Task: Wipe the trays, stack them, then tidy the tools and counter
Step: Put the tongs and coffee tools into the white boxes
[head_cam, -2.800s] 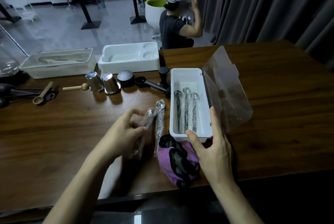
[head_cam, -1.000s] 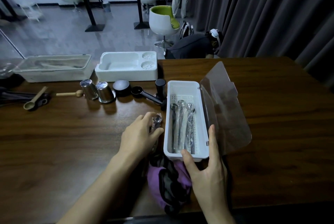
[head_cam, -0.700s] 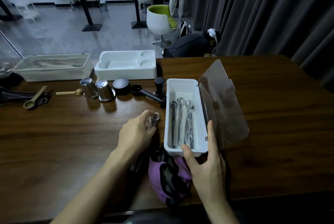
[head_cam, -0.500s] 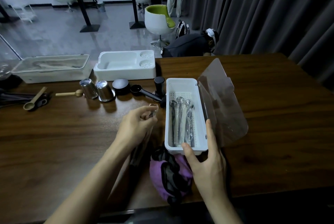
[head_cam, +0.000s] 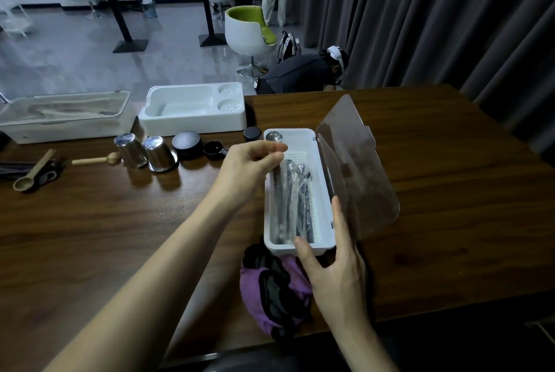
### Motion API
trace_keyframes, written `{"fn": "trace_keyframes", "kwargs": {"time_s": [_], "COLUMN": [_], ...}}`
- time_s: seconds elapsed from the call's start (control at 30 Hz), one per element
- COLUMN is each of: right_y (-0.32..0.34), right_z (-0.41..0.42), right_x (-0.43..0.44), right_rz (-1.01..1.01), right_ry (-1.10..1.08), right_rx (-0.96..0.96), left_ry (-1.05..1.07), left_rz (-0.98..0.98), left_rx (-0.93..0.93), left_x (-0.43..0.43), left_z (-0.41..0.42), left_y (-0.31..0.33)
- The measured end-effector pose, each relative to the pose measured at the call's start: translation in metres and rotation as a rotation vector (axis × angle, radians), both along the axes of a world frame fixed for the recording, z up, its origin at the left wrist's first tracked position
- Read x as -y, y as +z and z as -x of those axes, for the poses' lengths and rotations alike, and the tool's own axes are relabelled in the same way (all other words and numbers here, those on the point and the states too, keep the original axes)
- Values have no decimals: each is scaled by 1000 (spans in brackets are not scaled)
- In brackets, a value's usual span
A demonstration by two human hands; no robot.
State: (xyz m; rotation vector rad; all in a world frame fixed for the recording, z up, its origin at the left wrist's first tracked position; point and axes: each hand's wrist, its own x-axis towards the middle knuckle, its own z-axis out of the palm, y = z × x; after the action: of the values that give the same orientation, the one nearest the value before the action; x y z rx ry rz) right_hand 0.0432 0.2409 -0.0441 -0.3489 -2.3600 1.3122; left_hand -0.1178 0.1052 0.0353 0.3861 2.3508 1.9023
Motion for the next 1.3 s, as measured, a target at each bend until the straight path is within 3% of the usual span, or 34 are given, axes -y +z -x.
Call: {"fn": "trace_keyframes", "kwargs": {"time_s": [0.1, 0.3, 0.57, 0.87, 1.3], "right_y": [0, 3, 3, 2, 0], "right_z": [0, 0, 0, 0, 0], "right_x": [0, 1, 1, 0, 1], "right_rz": [20, -8, -39, -50, -64], "right_ry": [-2, 0, -6, -4, -10], "right_rx": [5, -3, 0, 28, -2], "left_ry": [-30, -55, -24, -68, -178], "left_rz": [64, 412, 609, 967, 1200], "left_rx": [-52, -195, -281, -437, -463], "left_x": [-9, -21, -23, -30, -35], "left_z": [10, 18, 28, 27, 31], "left_y": [-4, -15, -28, -32, -31]}}
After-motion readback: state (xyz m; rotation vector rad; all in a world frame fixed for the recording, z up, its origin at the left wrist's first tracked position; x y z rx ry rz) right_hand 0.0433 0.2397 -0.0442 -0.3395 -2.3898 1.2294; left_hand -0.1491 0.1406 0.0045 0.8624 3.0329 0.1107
